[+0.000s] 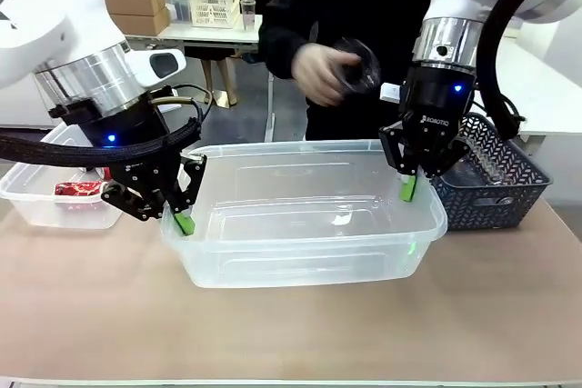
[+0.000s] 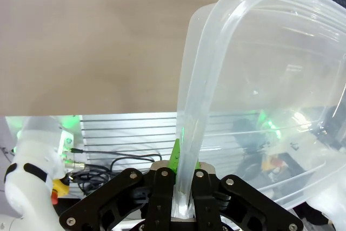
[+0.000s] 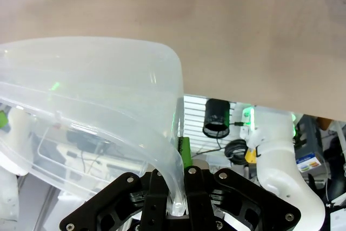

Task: Sort the waste into each basket.
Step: Offer the picked Organizing box to the human.

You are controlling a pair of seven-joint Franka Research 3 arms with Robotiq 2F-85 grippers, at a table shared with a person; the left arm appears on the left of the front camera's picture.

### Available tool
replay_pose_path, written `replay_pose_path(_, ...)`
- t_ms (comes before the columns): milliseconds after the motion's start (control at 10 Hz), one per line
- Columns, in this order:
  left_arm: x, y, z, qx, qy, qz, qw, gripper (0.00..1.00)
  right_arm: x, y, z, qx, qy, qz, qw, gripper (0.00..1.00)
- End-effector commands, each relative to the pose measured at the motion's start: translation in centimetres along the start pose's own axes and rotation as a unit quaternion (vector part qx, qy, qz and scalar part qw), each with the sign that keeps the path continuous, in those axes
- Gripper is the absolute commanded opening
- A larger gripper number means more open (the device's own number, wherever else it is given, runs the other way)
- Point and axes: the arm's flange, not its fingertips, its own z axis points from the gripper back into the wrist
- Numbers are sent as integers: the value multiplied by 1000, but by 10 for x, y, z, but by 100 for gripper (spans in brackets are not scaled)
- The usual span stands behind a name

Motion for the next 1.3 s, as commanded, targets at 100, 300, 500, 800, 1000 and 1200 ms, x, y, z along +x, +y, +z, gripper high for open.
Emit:
replay_pose_path(100,-1,2,1,-7,-1,2,1000,4,-2,2,2,0,-1,-4,1000,4)
replay_pose_path(300,-1,2,1,-7,-1,2,1000,4,-2,2,2,0,-1,-4,1000,4)
replay_pose_path(500,-1,2,1,-7,-1,2,1000,4,-2,2,2,0,-1,-4,1000,4)
replay_pose_path(800,-1,2,1,-7,-1,2,1000,4,-2,2,2,0,-1,-4,1000,4)
replay_pose_path(1000,-1,2,1,-7,-1,2,1000,4,-2,2,2,0,-1,-4,1000,4)
replay_pose_path(1200,-1,2,1,-7,-1,2,1000,4,-2,2,2,0,-1,-4,1000,4)
